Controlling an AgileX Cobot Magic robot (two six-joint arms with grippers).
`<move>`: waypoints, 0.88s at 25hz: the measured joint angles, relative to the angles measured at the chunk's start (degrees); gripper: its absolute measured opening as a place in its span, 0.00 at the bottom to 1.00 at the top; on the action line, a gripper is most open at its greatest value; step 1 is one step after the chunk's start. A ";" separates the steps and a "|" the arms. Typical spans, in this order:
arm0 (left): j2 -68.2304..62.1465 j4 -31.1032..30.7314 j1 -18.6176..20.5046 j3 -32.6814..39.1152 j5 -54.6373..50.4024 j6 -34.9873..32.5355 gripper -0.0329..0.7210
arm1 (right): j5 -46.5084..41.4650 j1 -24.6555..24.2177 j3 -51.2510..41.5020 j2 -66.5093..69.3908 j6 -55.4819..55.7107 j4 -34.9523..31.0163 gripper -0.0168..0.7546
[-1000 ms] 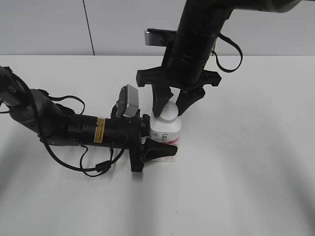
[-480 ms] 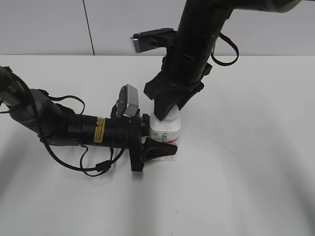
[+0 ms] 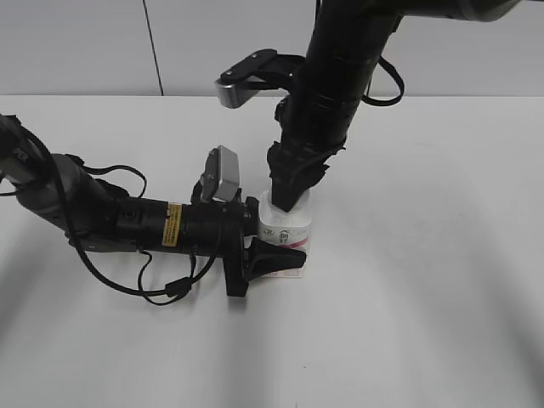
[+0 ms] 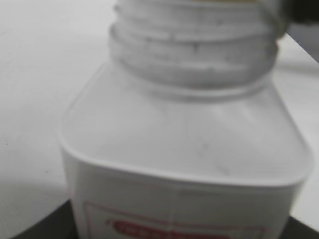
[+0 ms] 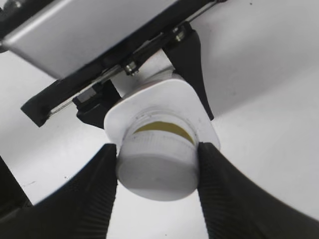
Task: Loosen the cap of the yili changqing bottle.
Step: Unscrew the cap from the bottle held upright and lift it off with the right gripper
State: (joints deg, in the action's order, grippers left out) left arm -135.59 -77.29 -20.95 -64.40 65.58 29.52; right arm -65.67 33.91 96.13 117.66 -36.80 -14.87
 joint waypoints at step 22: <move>0.00 -0.63 0.06 0.00 0.00 0.00 0.56 | 0.00 0.00 0.00 0.00 -14.64 0.12 0.53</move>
State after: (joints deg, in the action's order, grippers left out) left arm -135.59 -77.92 -20.89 -64.40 65.58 29.52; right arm -65.67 33.91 96.13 117.66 -51.44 -14.75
